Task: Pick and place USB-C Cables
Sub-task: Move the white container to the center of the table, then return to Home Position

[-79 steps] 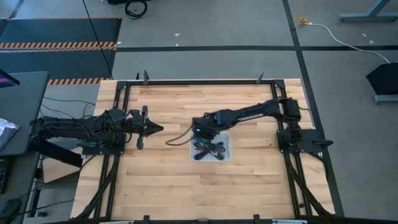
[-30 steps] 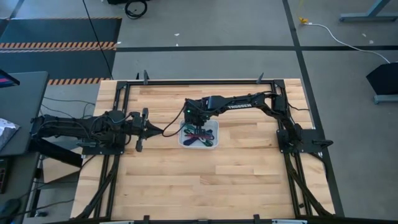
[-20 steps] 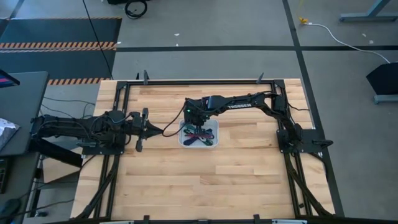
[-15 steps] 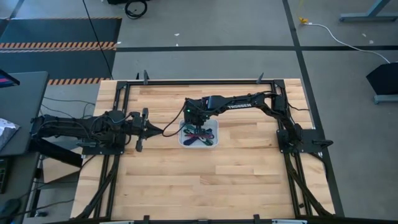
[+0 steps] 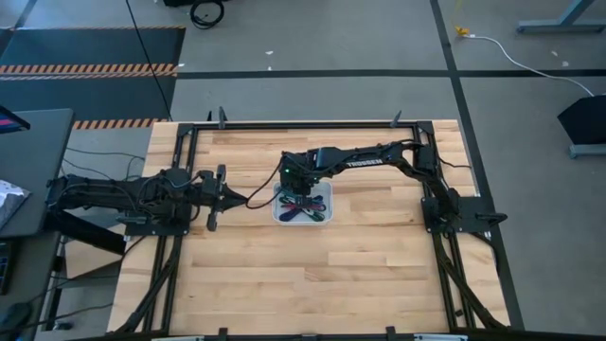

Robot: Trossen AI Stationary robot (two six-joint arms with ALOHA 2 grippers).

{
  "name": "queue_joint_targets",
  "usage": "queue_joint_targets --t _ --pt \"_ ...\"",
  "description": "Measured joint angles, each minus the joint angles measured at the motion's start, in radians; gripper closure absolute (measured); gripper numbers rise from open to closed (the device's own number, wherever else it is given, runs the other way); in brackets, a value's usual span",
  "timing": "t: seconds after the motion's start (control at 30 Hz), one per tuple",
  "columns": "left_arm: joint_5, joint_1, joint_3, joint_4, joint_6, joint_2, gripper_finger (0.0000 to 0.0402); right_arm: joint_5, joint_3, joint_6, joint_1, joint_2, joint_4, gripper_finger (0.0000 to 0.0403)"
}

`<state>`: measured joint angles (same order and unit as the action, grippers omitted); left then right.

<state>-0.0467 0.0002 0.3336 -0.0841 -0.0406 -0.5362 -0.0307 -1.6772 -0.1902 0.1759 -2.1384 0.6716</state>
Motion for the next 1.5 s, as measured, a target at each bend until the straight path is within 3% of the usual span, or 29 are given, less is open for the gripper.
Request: queue_joint_targets --t 0.23,0.57,0.77,0.87,1.03,1.5 --pt "0.0 0.0 0.0 0.001 0.0 0.0 0.0374 -0.007 -0.001 0.014 -0.027 0.072 0.008 0.0277" --pt "0.005 0.0 0.0 0.006 0.0 0.0 0.0375 0.006 -0.003 0.078 -0.06 0.23 0.01 0.0278" --pt "0.049 0.002 0.0 0.056 0.023 0.048 0.0391 0.024 0.077 0.135 -0.059 0.367 -0.008 0.0289" --pt "0.049 0.002 0.0 0.102 0.026 0.109 0.0397 0.024 0.176 0.15 -0.059 0.453 -0.057 0.031" --pt "0.05 0.002 0.0 0.179 0.028 0.205 0.0396 0.023 0.387 0.189 -0.059 0.608 -0.165 0.0391" --pt "0.079 0.021 -0.08 0.297 0.039 0.464 0.0398 -0.011 1.006 0.323 -0.089 1.159 -0.428 0.04"
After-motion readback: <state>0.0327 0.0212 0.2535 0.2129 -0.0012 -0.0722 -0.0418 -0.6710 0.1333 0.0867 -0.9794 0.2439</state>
